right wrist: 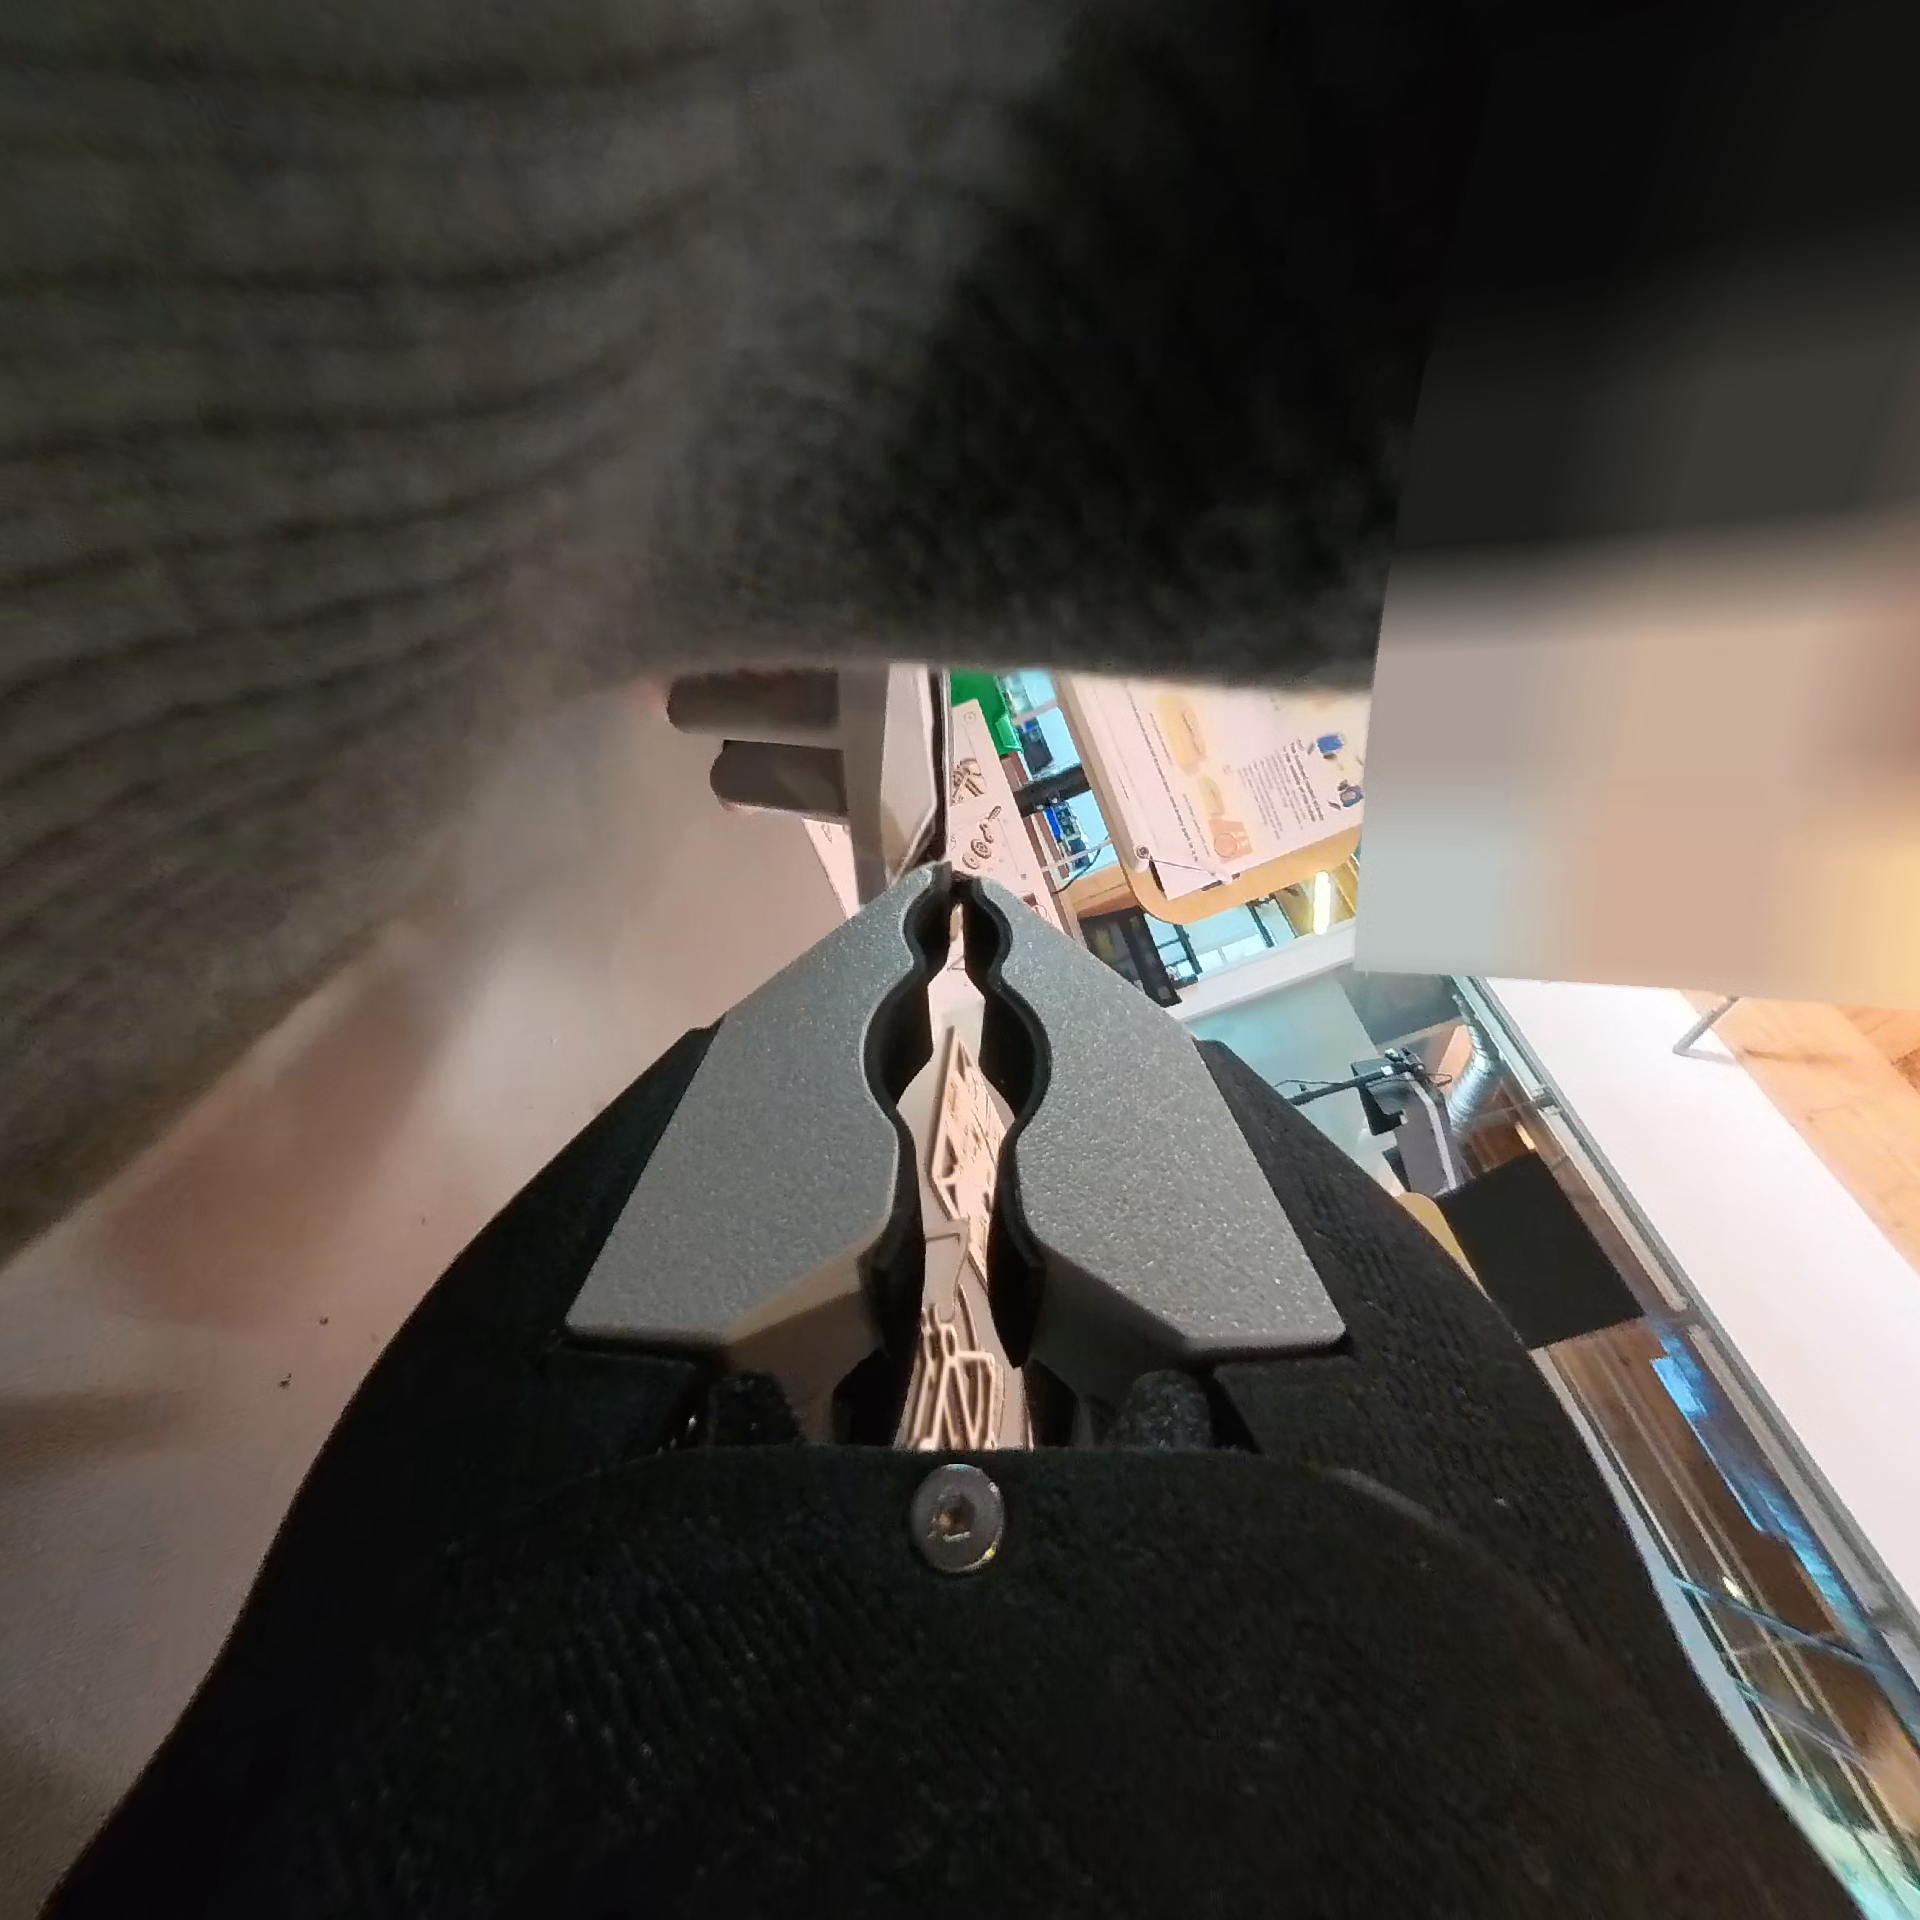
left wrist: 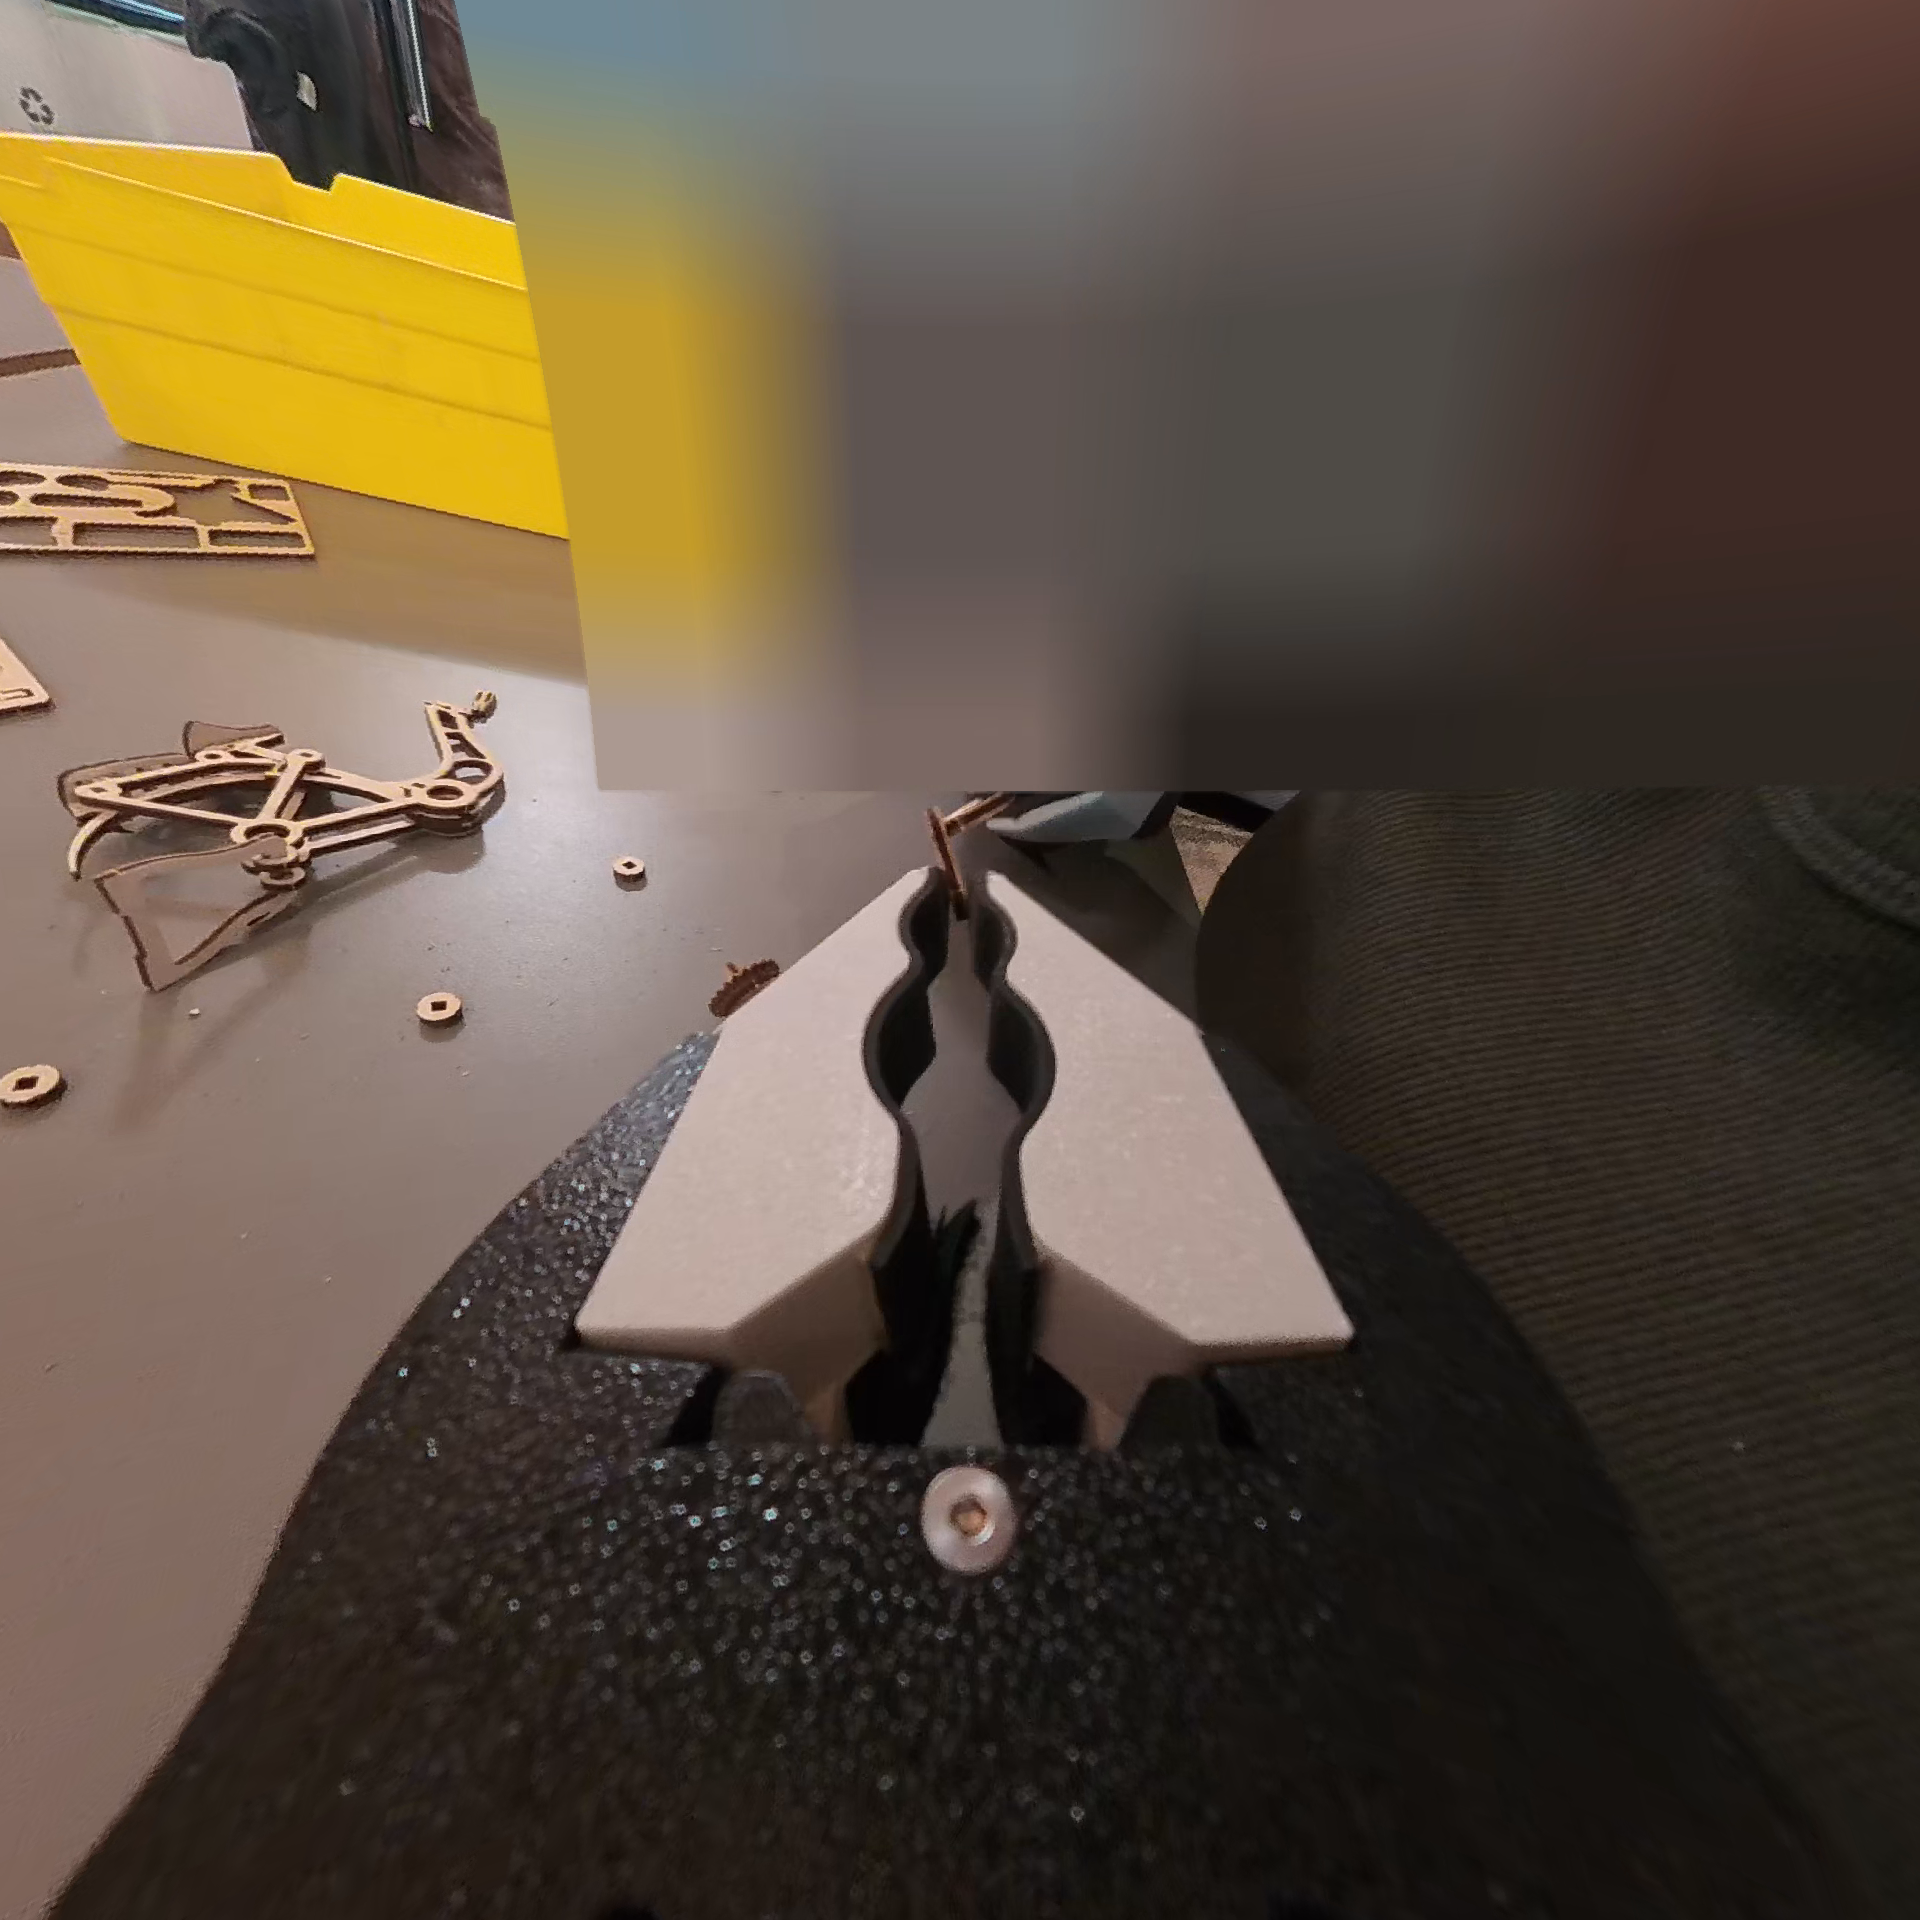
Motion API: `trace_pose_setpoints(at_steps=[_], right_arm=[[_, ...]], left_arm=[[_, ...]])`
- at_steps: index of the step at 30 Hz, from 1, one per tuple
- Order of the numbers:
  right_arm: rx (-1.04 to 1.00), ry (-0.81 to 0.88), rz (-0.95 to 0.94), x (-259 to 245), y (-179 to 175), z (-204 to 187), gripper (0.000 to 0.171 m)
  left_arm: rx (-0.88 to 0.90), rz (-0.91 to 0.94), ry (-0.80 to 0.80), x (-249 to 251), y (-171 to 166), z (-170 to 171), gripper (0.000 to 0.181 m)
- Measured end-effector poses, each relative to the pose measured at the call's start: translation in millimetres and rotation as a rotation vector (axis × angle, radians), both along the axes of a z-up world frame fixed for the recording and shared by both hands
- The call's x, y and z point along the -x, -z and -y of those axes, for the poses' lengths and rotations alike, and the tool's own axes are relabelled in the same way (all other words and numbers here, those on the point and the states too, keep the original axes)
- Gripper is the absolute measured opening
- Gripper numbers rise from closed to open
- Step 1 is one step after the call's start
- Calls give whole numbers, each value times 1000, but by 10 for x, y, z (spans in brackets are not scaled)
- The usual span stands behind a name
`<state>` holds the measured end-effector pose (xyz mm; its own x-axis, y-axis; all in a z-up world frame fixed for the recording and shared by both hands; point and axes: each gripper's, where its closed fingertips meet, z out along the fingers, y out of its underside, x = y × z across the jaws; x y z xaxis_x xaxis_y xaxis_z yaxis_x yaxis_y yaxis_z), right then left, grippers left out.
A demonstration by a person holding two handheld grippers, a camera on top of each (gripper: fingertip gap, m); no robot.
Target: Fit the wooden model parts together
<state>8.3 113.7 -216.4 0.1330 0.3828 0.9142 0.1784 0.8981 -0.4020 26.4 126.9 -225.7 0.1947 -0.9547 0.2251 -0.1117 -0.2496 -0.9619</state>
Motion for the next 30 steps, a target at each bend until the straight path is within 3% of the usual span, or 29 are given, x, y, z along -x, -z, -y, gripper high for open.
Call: trace_pose_setpoints(at_steps=[30], right_arm=[[36, -2, -5, -2, 20, -5, 1]], left_arm=[[26, 19, -2, 14, -14, -21, 1]])
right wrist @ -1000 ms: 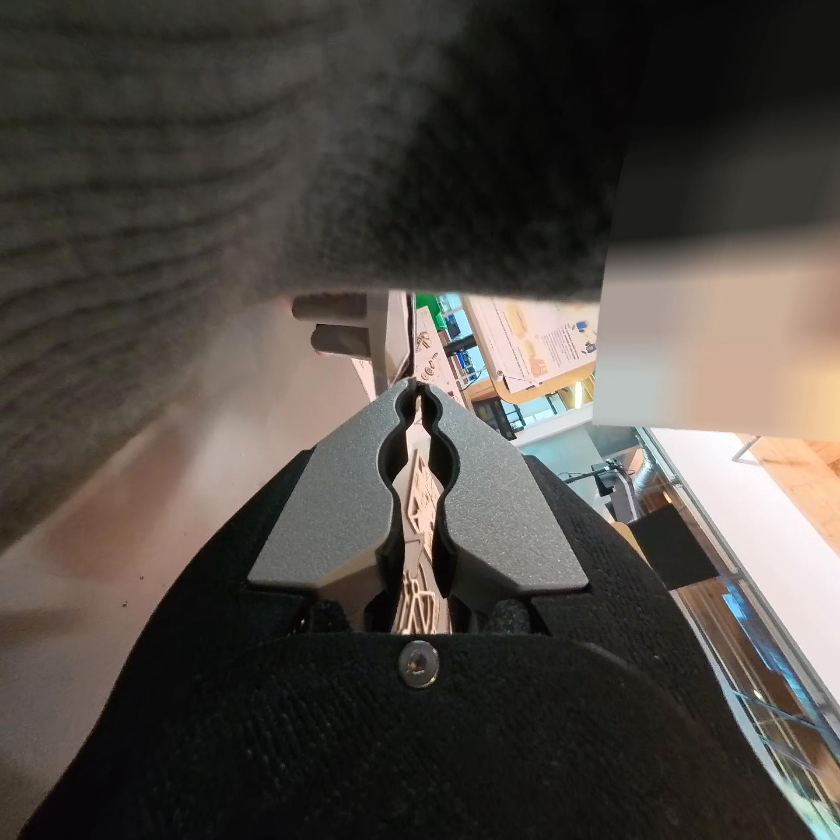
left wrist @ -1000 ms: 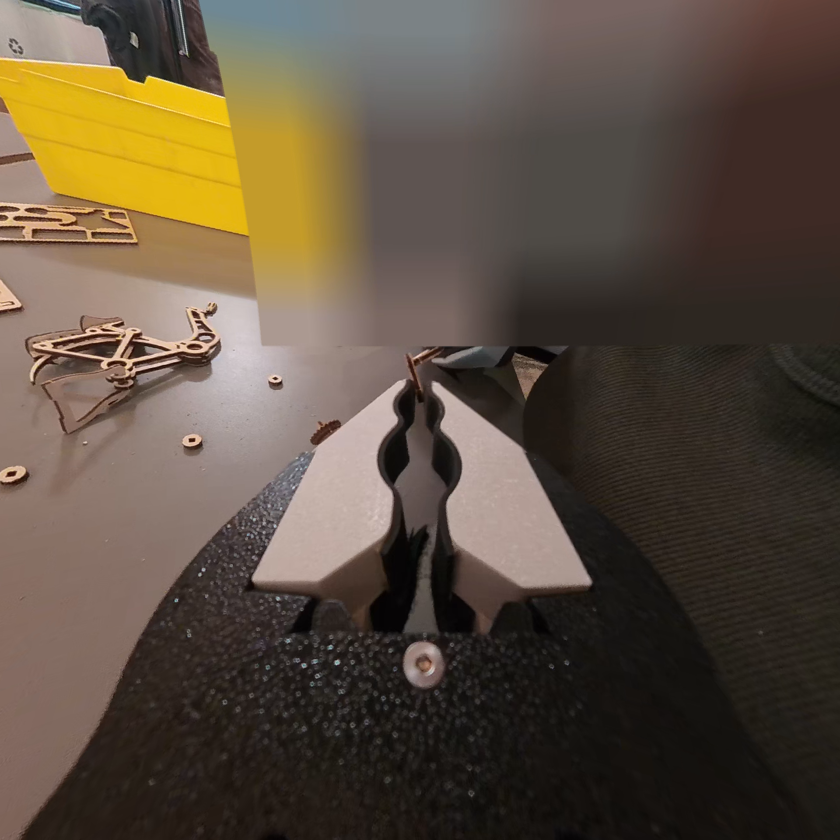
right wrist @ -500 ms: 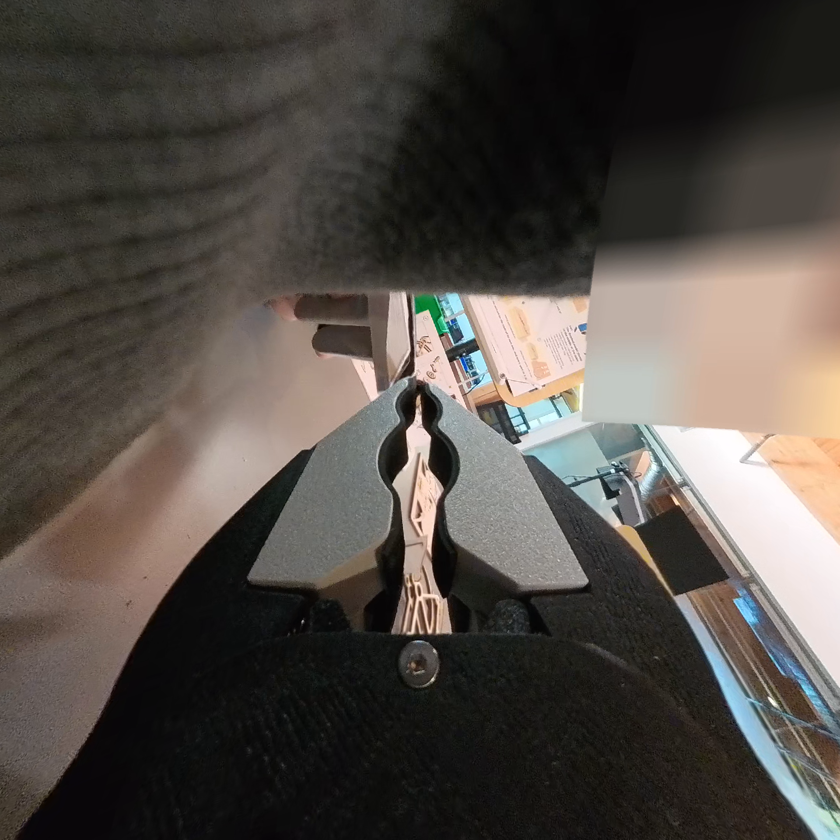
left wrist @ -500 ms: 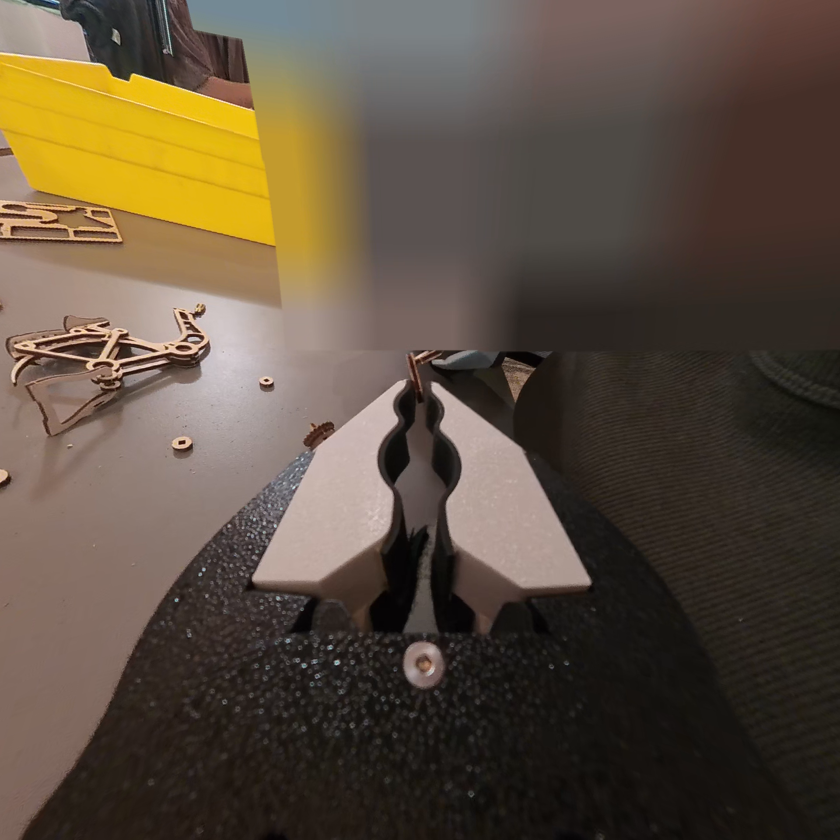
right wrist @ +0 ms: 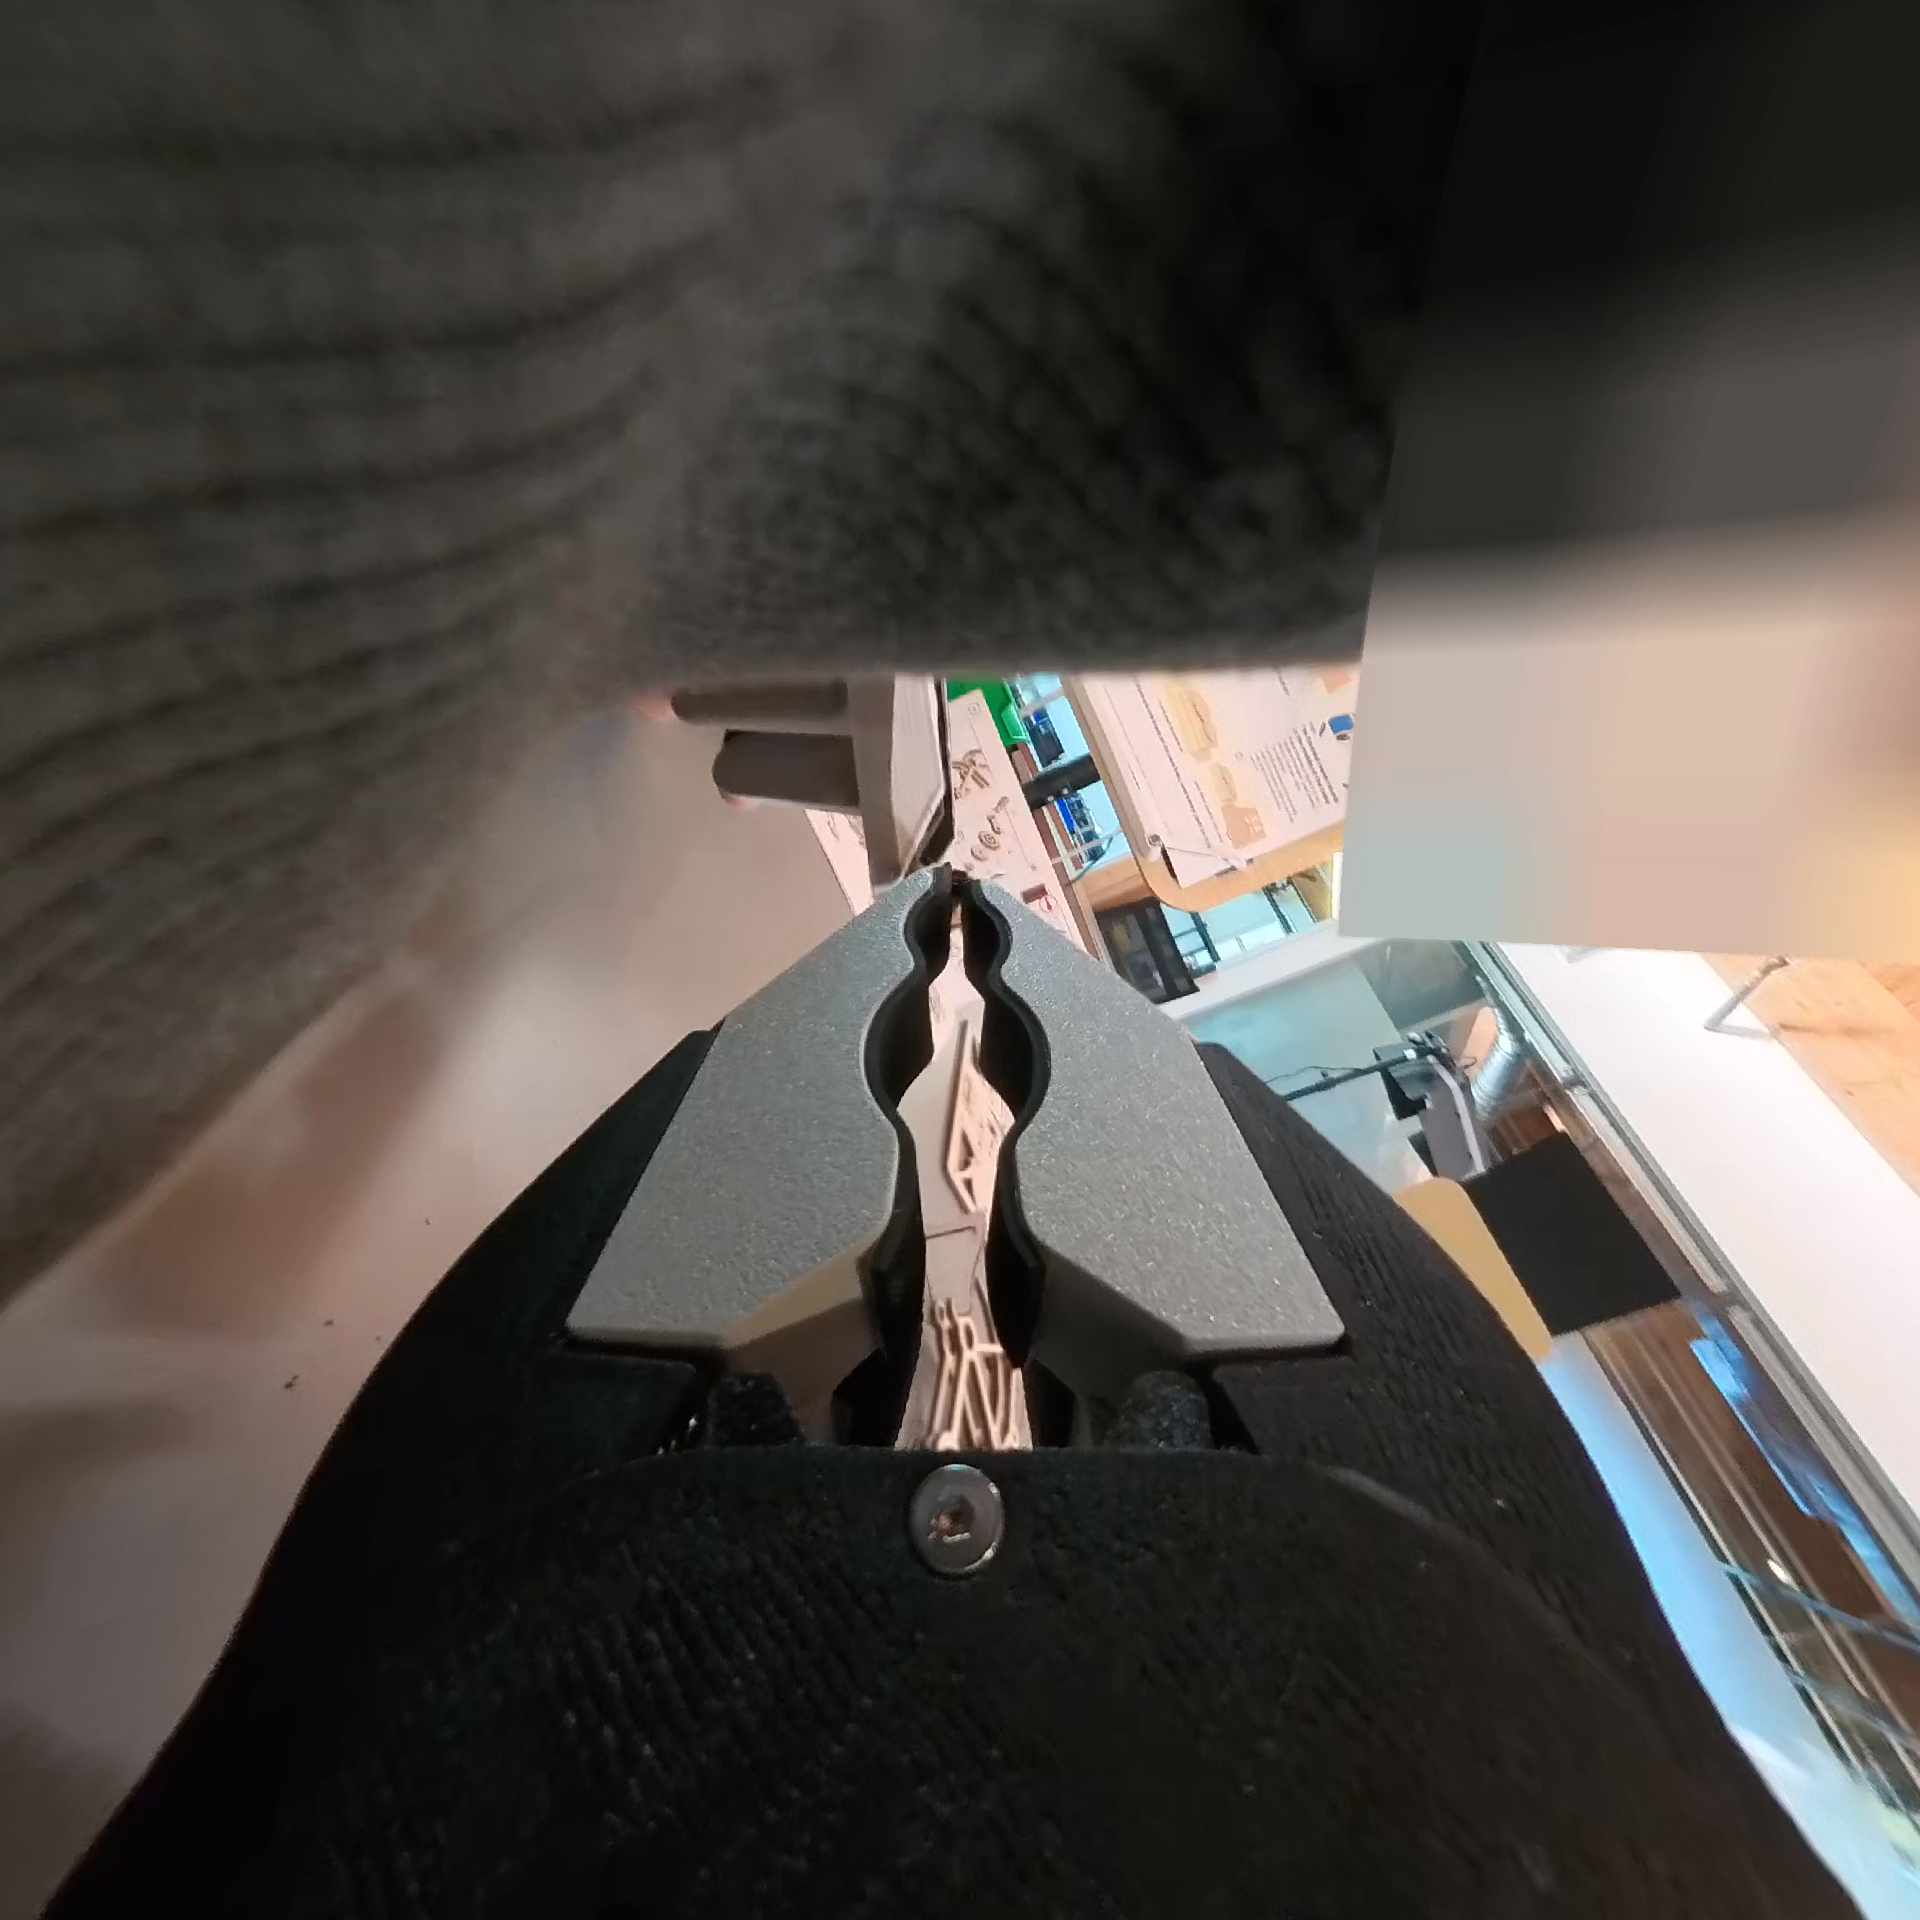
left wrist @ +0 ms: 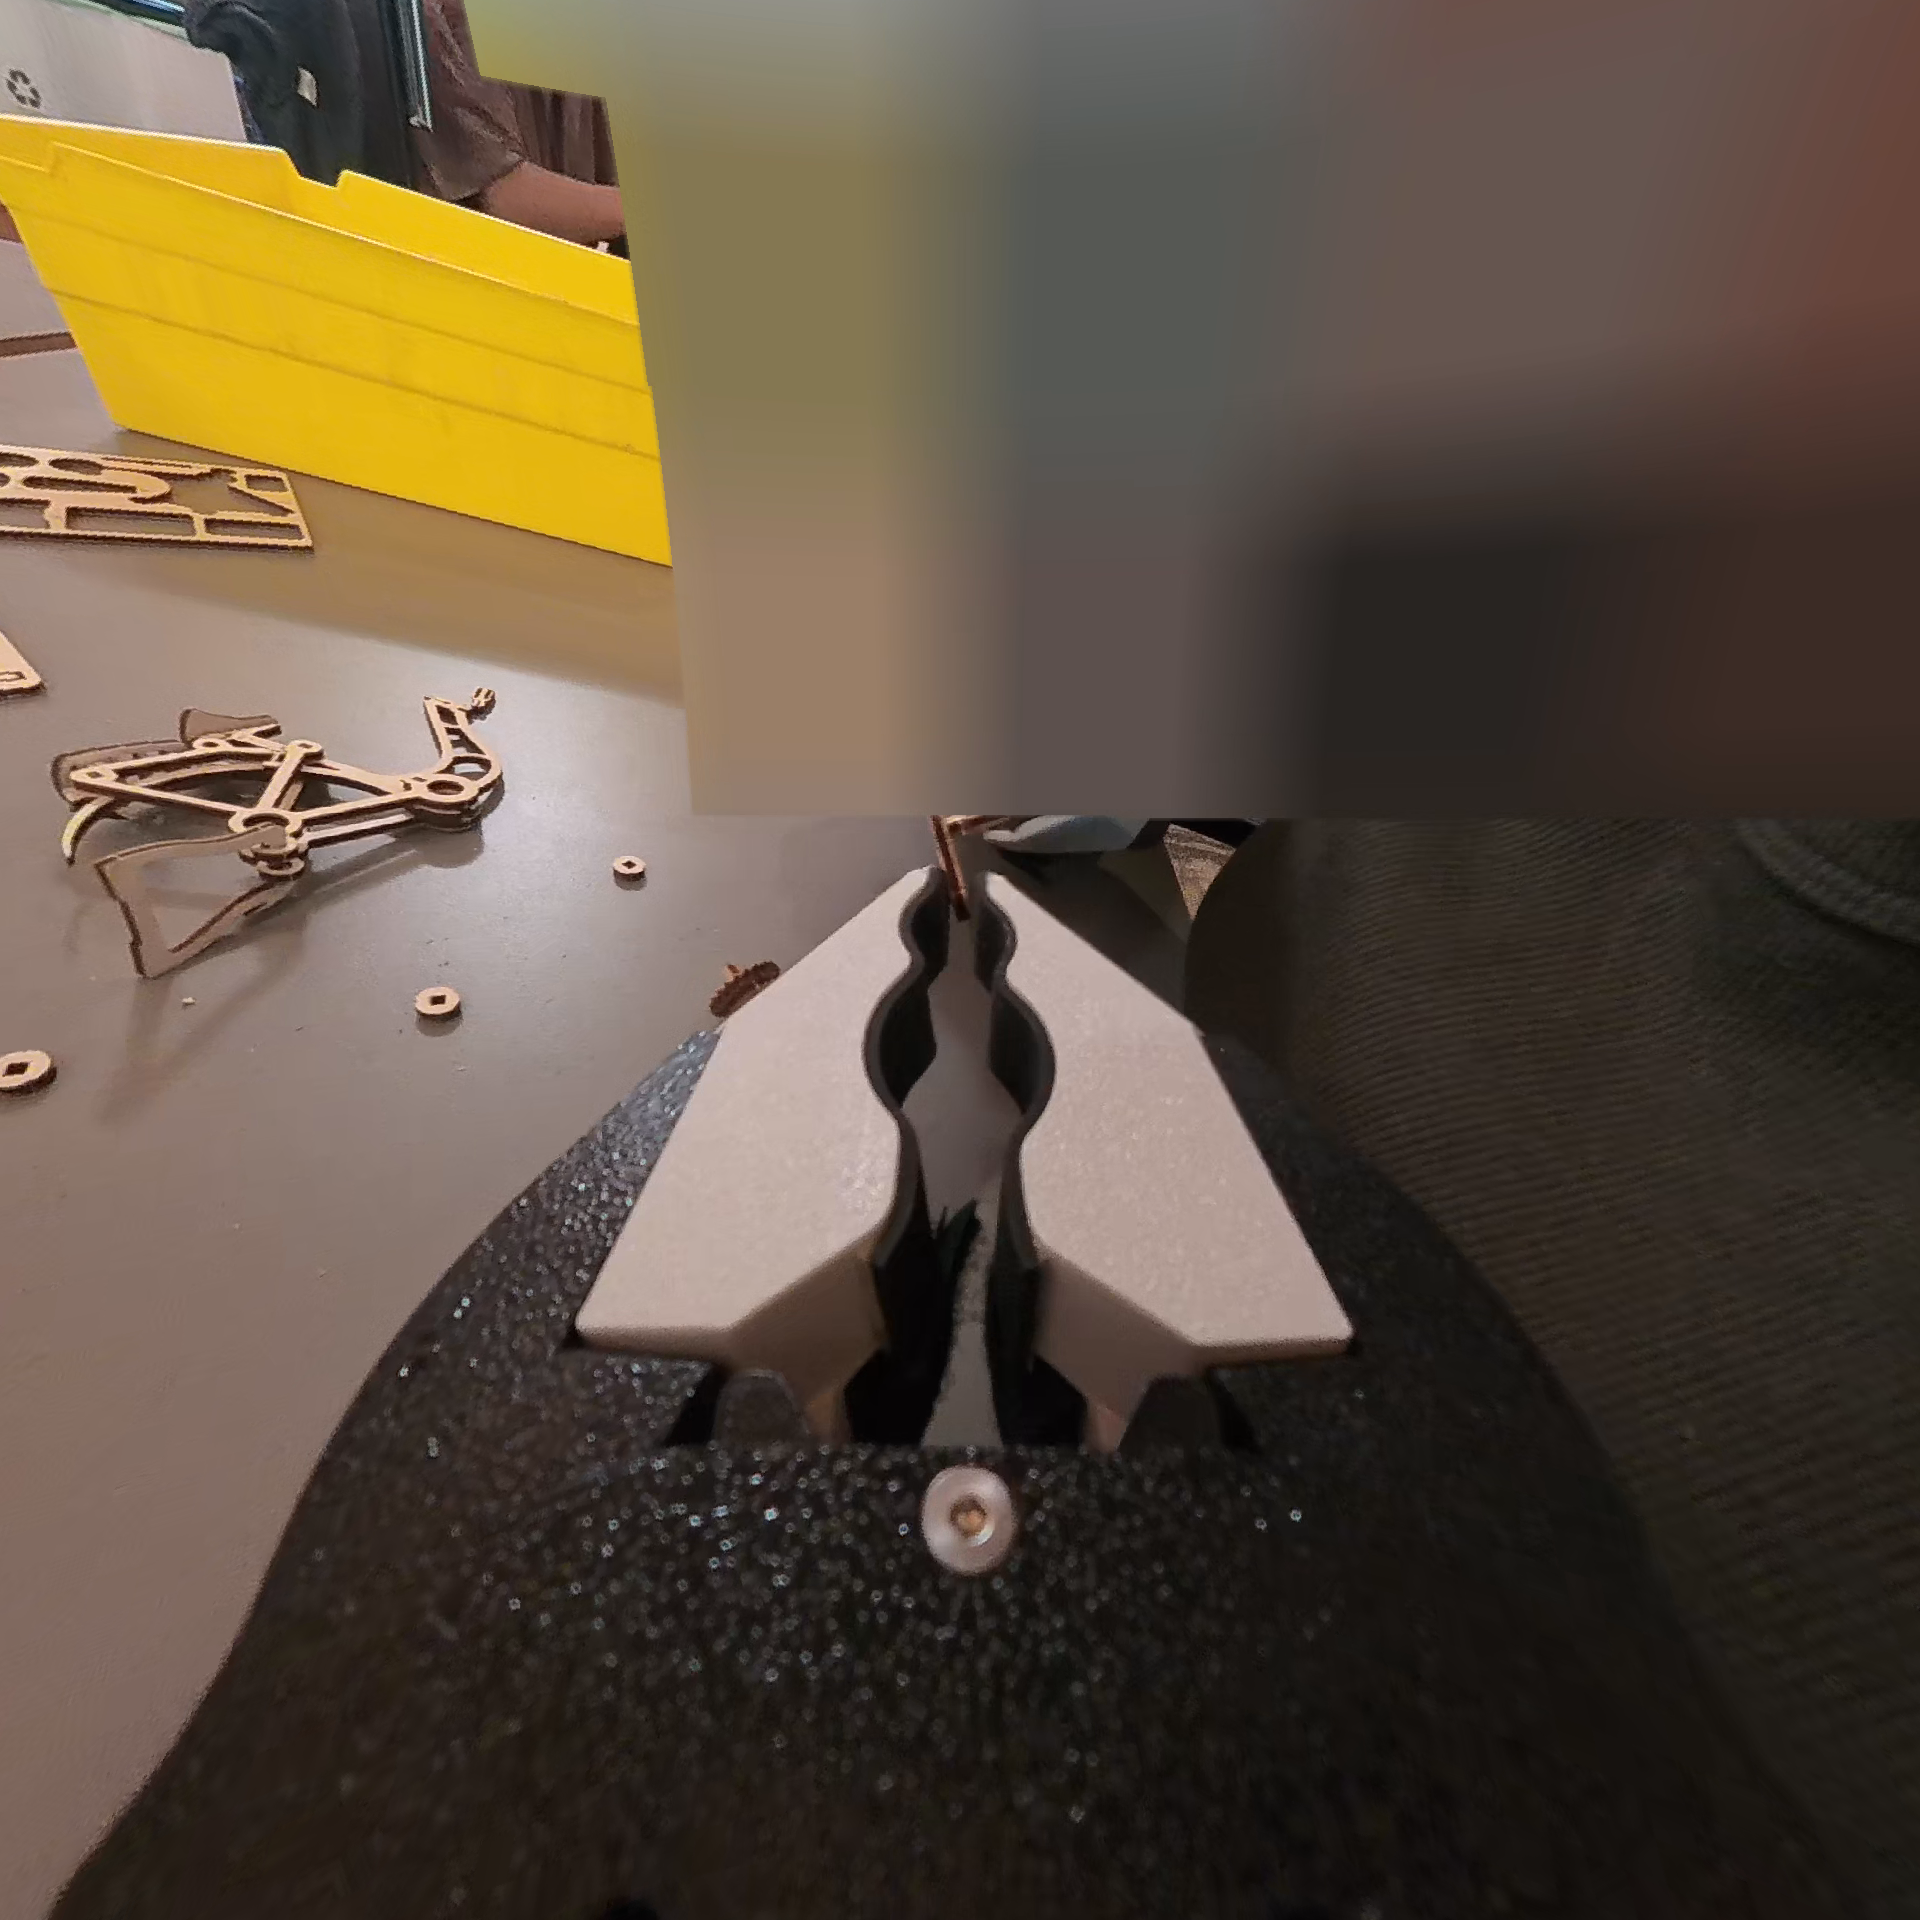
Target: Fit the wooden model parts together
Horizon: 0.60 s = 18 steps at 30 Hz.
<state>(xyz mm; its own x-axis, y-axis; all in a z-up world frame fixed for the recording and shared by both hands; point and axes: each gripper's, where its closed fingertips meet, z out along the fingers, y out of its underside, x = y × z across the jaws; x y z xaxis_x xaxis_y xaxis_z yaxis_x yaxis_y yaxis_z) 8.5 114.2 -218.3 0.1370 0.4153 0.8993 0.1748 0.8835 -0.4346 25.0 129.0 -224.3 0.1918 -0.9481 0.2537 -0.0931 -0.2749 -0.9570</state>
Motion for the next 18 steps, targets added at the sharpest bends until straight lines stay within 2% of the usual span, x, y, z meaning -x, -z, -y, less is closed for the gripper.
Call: trace_pose_setpoints(at_steps=[18], right_arm=[[41, 12, 15, 47, 52, -11, 2]], left_arm=[[-65, -58, -60, 2, 50, -23, 2]])
